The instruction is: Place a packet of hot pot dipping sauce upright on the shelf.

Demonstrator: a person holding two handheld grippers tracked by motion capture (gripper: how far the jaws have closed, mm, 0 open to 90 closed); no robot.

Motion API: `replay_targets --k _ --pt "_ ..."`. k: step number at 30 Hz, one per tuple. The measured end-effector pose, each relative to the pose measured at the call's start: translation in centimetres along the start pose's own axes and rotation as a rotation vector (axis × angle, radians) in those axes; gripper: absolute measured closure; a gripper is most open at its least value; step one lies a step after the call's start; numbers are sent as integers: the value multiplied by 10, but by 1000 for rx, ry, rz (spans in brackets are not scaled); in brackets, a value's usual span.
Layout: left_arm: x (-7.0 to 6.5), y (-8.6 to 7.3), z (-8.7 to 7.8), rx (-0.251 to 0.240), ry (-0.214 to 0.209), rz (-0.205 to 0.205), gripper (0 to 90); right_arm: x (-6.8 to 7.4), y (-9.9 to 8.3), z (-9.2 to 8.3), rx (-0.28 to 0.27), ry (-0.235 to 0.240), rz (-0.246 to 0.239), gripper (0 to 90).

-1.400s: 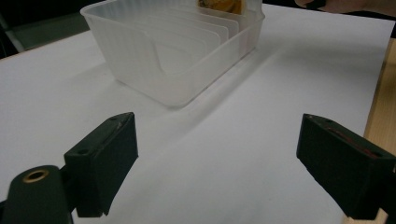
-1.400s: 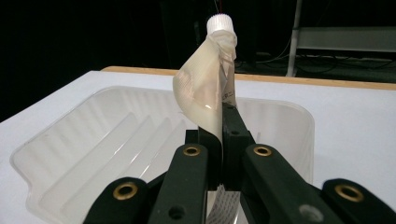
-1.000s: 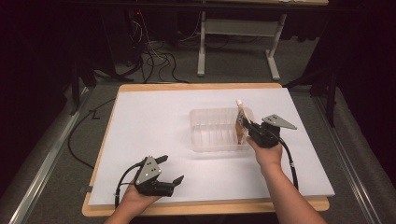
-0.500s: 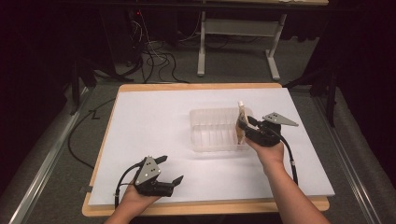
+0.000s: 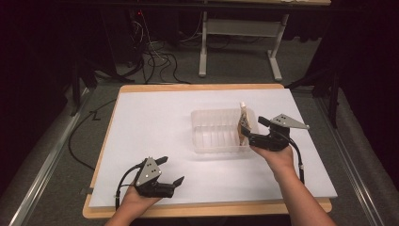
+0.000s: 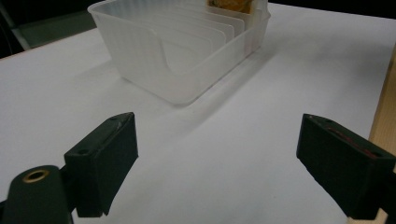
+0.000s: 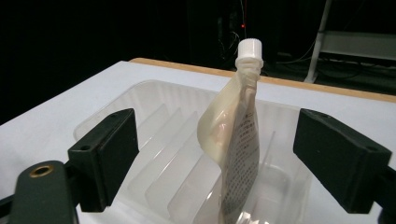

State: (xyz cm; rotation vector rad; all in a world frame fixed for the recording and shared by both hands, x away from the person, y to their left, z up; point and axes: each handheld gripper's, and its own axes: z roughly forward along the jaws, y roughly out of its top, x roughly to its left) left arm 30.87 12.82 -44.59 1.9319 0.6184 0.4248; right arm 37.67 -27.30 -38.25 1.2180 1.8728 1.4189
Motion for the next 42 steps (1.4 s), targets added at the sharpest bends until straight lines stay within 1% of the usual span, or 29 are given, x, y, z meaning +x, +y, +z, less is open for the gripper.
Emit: replay_targets --k 1,2,3,7,8,9,11,12,13,14,15,16,17,18,21,22,23,24,27,28,29,30,34,35,36,39,40,41,42 --pt "0 0 0 0 1 0 131 0 0 -4 -7 1 -8 140" --pt "0 0 0 1 3 -1 131 0 0 -12 -15 -1 -12 140" --pt "0 0 0 1 3 -1 131 0 0 -12 -15 -1 -12 140" --pt "0 0 0 2 6 -4 131 -1 -5 -31 -13 -15 -47 141" --pt "0 0 0 2 6 -4 131 -1 -5 -31 -13 -15 -47 141" --pt "1 0 0 2 6 -5 131 -2 -8 -39 -21 -17 -42 141" --pt "1 0 1 2 8 -6 131 -3 -11 -46 -25 -19 -36 141" --pt "1 -1 1 4 8 -6 131 -3 -13 -50 -24 -21 -42 141" --pt "1 -1 1 6 7 -5 131 -3 -13 -50 -24 -21 -42 141" --pt "0 -1 1 6 8 -6 131 -4 -19 -57 -26 -30 -44 141" --pt "0 -1 2 7 7 -7 131 -4 -19 -57 -26 -30 -44 141" --pt "0 -1 2 8 6 -8 131 -6 -25 -64 -26 -35 -43 141" --pt "0 -1 2 9 5 -8 131 -6 -25 -64 -26 -35 -43 141" --pt "-1 -1 3 12 3 -7 131 -8 -33 -70 -28 -44 -38 141" --pt "-2 -1 4 14 1 -6 131 -10 -42 -77 -22 -62 -40 141" --pt "-3 -1 5 15 -2 -9 131 -13 -52 -83 -17 -73 -37 141" --pt "-3 -1 5 14 -3 -12 131 -14 -58 -86 -16 -80 -31 141" --pt "-3 -1 5 14 -3 -12 131 -14 -58 -86 -16 -80 -31 141" --pt "-4 -2 7 18 0 -9 131 -17 -82 -96 -26 -100 -16 149" --pt "-4 -1 8 18 -5 -13 131 -17 -94 -97 17 -91 -23 148" --pt "-4 -1 8 18 -5 -13 131 -17 -94 -97 17 -91 -23 148" --pt "-5 -1 8 17 -6 -15 131 -16 -95 -96 30 -97 -58 148" --pt "-6 -1 10 22 -7 -13 131 -16 -93 -92 2 -82 -41 149" --pt "-6 -1 11 25 -7 -11 131 -14 -93 -91 3 -78 -45 149" --pt "-6 -1 11 27 -7 -11 131 -13 -94 -89 14 -78 -76 150" --pt "-5 -2 11 30 -7 -14 131 -14 -95 -89 20 -79 -73 150" --pt "-5 -2 11 30 -7 -15 131 -16 -95 -90 9 -81 -56 153" --pt "-5 -2 11 31 -6 -15 131 -16 -95 -90 9 -81 -56 153" --pt "-5 -2 10 27 -5 -16 131 -19 -95 -91 0 -88 -39 155"
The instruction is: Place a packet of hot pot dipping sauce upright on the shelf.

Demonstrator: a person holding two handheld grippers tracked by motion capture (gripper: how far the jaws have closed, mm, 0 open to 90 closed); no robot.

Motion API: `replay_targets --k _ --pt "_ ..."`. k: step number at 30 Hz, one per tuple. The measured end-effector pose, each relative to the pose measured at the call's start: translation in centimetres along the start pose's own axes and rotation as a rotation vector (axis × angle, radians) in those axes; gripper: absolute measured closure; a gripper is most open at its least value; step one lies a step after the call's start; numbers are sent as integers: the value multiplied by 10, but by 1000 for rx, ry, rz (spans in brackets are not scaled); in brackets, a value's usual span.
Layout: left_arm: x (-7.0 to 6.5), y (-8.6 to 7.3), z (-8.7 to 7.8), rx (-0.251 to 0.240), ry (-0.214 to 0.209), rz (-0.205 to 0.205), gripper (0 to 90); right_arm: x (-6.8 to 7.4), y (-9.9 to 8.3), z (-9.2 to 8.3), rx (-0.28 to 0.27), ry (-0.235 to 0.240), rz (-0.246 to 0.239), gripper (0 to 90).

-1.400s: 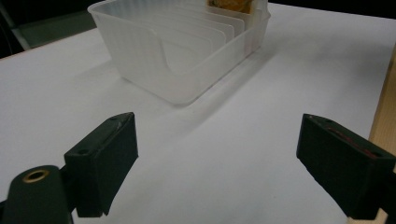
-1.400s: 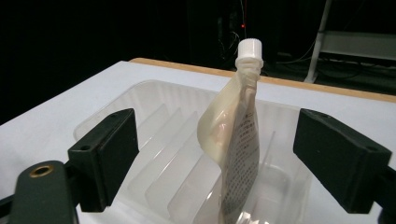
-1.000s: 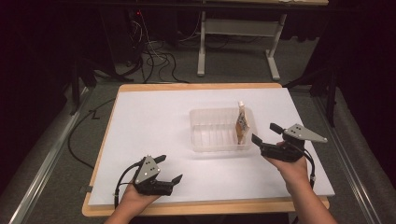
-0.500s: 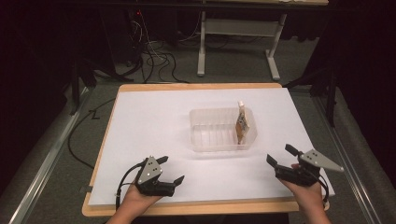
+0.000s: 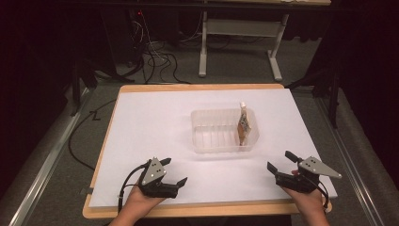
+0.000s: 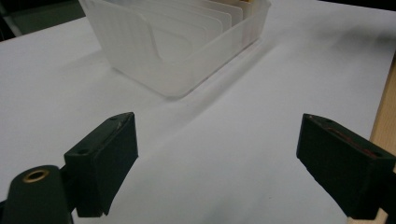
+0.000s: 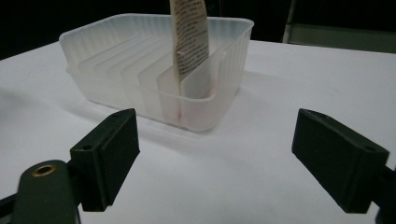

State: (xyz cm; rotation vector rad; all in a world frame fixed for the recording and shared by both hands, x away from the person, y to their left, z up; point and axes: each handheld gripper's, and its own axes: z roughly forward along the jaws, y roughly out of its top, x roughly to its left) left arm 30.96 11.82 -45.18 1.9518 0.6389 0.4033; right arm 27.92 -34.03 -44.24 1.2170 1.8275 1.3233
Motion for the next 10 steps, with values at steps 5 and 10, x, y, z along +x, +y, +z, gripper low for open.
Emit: replay_targets --k 5,10 --pt "0 0 -2 -5 -1 2 131 -3 -1 -1 0 -14 25 156" --pt "0 0 0 -4 -3 0 131 -7 -1 -2 -2 -26 35 156"
